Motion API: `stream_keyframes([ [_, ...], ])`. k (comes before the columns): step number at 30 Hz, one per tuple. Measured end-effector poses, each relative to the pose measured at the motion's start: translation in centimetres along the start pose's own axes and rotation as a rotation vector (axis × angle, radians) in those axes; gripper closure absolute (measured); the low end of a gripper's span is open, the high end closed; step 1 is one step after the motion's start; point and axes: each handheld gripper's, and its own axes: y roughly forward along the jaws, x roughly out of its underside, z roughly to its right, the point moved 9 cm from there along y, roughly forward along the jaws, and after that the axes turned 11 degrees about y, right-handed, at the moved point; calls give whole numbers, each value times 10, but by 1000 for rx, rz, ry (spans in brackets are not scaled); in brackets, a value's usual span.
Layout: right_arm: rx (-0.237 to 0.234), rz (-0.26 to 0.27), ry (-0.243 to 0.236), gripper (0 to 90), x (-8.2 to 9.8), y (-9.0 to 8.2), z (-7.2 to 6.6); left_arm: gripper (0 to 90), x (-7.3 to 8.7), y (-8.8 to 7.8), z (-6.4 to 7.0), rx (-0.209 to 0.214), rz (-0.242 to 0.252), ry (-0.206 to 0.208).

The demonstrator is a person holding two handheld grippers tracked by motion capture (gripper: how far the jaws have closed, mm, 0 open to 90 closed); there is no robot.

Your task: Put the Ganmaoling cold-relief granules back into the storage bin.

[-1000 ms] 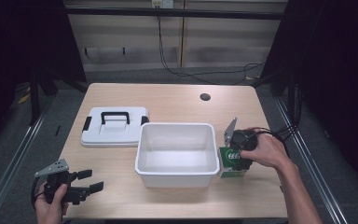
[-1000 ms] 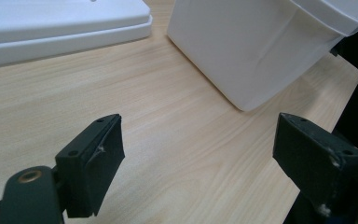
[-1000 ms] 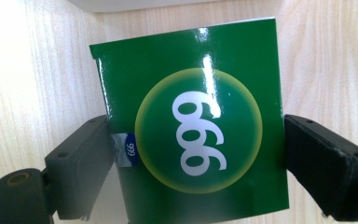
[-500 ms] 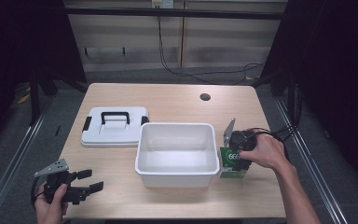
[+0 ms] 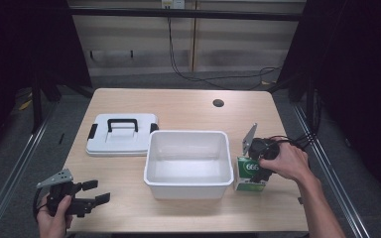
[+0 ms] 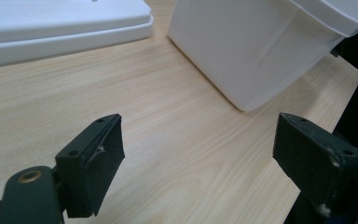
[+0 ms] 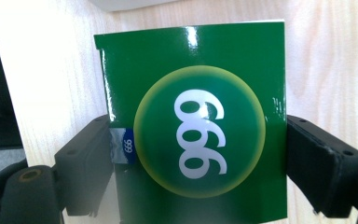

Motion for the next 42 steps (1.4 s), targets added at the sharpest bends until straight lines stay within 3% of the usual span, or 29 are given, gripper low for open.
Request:
stream_keyframes([
  [15,-9,116,61,156,10,-26,-2,163,0,0,0,-1,0,-2],
  [26,-26,164,61,159,15,-37,-5,163,0,0,0,-1,-1,0],
  [42,1,216,65,162,13,-68,-6,163,0,0,0,1,1,2],
])
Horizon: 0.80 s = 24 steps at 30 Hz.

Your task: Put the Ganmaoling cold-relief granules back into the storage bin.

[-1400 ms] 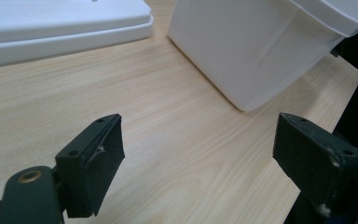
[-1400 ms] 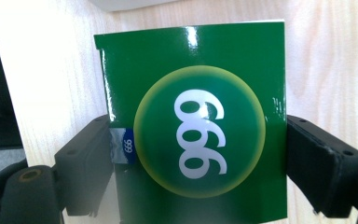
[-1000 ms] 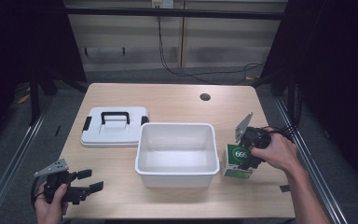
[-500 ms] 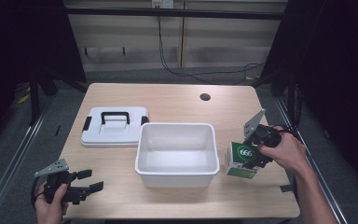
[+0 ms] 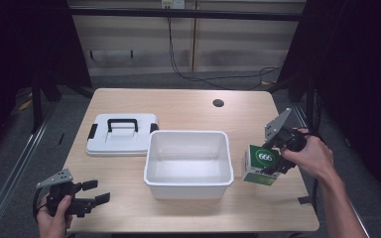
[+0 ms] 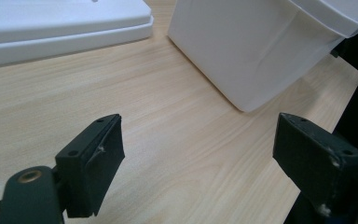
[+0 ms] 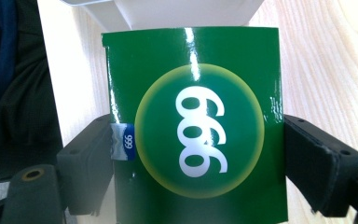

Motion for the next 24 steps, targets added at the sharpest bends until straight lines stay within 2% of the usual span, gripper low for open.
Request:
stream_keyframes([
  [6,0,37,5,162,-2,-10,-1,163,0,0,0,-1,-1,-2],
  [11,-4,36,48,162,-3,-20,-2,163,0,0,0,0,-1,1],
  [16,1,73,37,162,-7,-28,-2,163,0,0,0,1,0,-2],
  [20,2,83,57,162,-9,-34,-2,163,0,0,0,0,1,-2],
  [24,-6,102,55,162,-15,-39,-5,163,0,0,0,0,0,-4],
])
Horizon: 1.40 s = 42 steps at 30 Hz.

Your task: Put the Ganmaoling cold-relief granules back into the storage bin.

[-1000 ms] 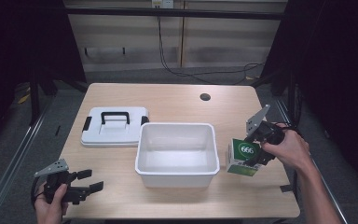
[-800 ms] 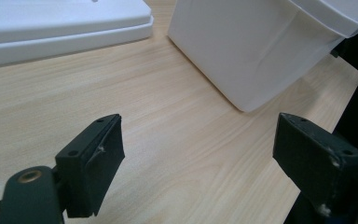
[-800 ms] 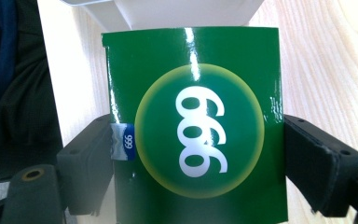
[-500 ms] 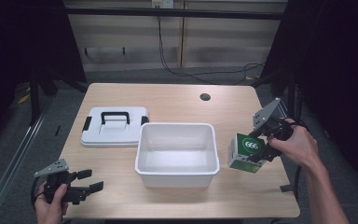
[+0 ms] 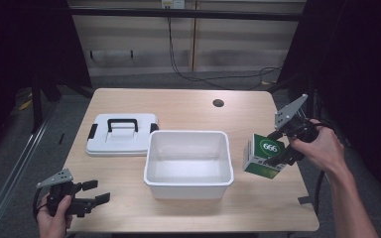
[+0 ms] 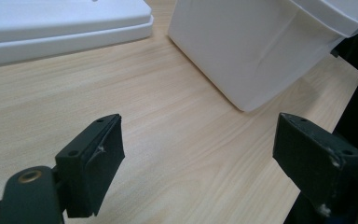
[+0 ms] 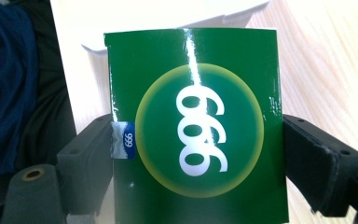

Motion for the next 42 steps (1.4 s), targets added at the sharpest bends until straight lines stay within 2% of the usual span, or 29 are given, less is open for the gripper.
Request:
stream_keyframes([
  [3,4,21,-13,162,-6,-4,-1,163,0,0,0,1,0,1],
  [17,28,44,-40,163,-34,-25,-9,163,0,0,0,1,0,2],
  [33,10,38,-84,164,-76,-24,-23,163,0,0,0,2,1,2],
  [42,-2,0,-114,164,-96,-15,-31,163,-1,-1,0,2,4,2],
])
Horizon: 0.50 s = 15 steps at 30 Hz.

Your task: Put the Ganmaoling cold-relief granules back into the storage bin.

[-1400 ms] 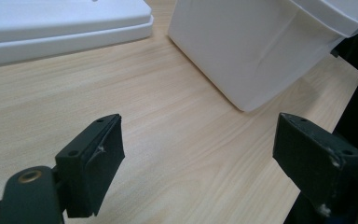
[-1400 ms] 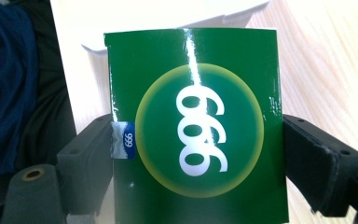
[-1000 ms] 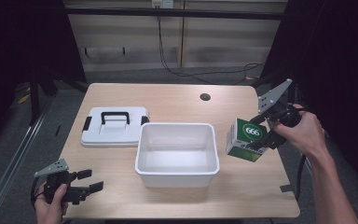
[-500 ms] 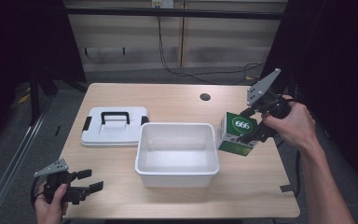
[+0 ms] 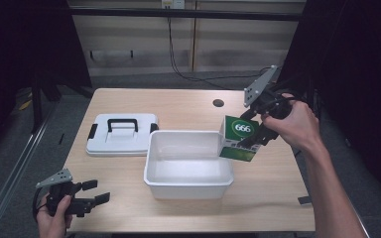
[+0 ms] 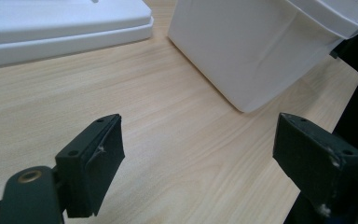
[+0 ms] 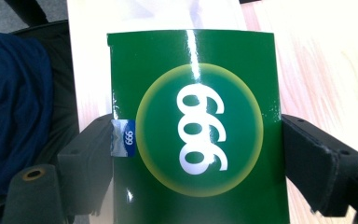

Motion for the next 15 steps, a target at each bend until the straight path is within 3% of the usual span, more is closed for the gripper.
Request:
stream_keyframes([
  [9,2,-57,-16,164,-17,13,-5,163,0,0,0,1,0,-1],
  [15,-3,-128,-28,165,-23,24,-9,163,0,0,0,1,0,0],
])
